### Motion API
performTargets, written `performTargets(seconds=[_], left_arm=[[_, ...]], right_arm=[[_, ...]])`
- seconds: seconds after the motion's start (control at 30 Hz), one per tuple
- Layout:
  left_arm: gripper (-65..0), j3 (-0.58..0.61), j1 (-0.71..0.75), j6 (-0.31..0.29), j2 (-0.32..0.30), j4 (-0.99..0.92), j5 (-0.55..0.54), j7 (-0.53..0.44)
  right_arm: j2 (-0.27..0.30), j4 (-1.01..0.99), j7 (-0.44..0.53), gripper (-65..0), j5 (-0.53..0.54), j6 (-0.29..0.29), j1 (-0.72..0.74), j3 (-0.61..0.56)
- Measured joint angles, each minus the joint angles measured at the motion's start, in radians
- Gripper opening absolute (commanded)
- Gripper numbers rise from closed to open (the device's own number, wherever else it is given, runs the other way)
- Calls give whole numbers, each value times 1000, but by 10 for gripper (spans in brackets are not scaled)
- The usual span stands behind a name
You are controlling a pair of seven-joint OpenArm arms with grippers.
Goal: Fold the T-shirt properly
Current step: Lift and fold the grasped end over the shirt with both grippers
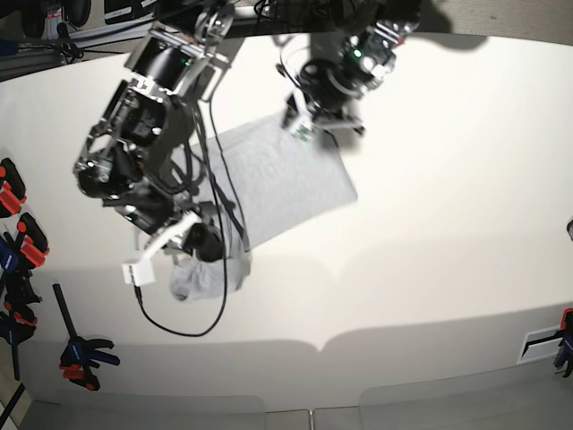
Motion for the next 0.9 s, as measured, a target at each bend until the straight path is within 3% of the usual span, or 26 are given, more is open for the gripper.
performTargets(seconds=[0.17,0.33,0.63,0.8,0.9], left_arm=[[-540,66,2,-16,1,19,0,-4],[-540,41,0,-16,-5,19,21,-5],[-540,27,-15,-13,-5,19,27,-46],[-540,25,-57,55,-5,19,31,-45],[-540,25,-59,62,-5,19,31,-42]], right_arm=[[-55,0,4,-650,-73,-18,5,-132],[-48,0,-68,-650,-77,-64,2,-283],[-48,0,-54,-650,-72,-105,-26,-414],[-45,-1,-63,-650,-24,-109,-62,-515],[-46,-1,-60,-650,-16,-109,-64,-578]])
